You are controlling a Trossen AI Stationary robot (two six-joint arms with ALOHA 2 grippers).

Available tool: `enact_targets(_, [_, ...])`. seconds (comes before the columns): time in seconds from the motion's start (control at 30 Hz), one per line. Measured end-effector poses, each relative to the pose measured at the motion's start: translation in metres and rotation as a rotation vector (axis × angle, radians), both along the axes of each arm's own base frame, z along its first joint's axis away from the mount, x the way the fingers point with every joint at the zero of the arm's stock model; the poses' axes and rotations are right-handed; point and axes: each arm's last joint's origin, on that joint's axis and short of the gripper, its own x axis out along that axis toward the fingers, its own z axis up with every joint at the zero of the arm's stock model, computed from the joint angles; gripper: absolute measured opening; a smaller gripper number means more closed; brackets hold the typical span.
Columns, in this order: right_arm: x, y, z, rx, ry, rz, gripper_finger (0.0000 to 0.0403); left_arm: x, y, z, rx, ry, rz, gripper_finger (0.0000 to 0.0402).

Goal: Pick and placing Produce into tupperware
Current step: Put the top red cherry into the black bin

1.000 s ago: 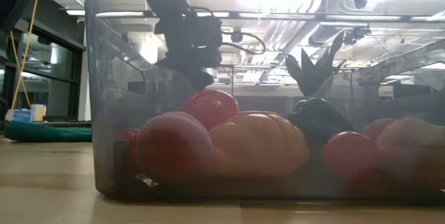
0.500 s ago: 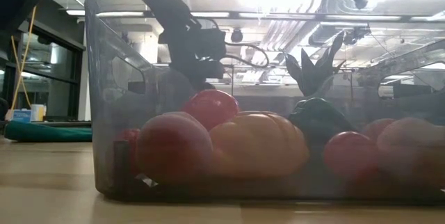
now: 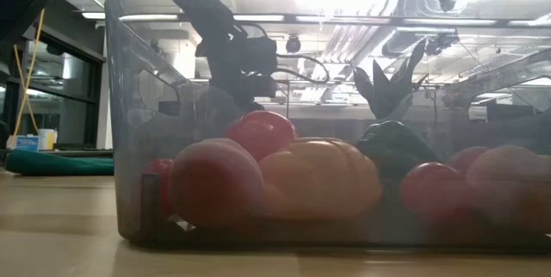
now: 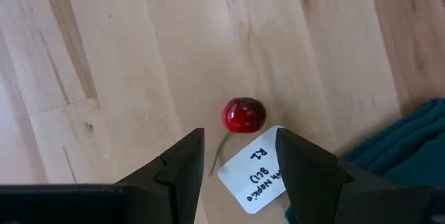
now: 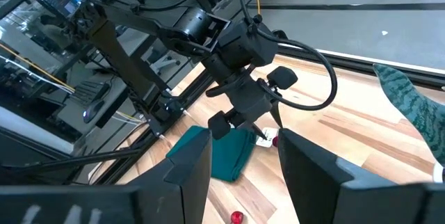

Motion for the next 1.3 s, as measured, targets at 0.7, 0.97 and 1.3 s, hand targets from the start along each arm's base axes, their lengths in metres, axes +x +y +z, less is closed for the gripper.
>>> enact_targets(0.7, [0.000, 0.000, 0.000, -0.003, -0.002, -0.018, 0.0156, 0.003, -0.001, -0.009, -0.042, -0.007, -0.013, 0.0168])
enact_targets(0.97, [0.000, 0.000, 0.001, -0.003, -0.007, -0.018, 0.0156, 0.004, 0.000, -0.018, -0.060, 0.008, -0.008, 0.0168])
enact_targets(1.3, [0.000, -0.001, 0.001, -0.005, -0.007, -0.019, 0.0156, 0.005, 0.000, -0.021, -0.066, 0.006, 0.000, 0.0168])
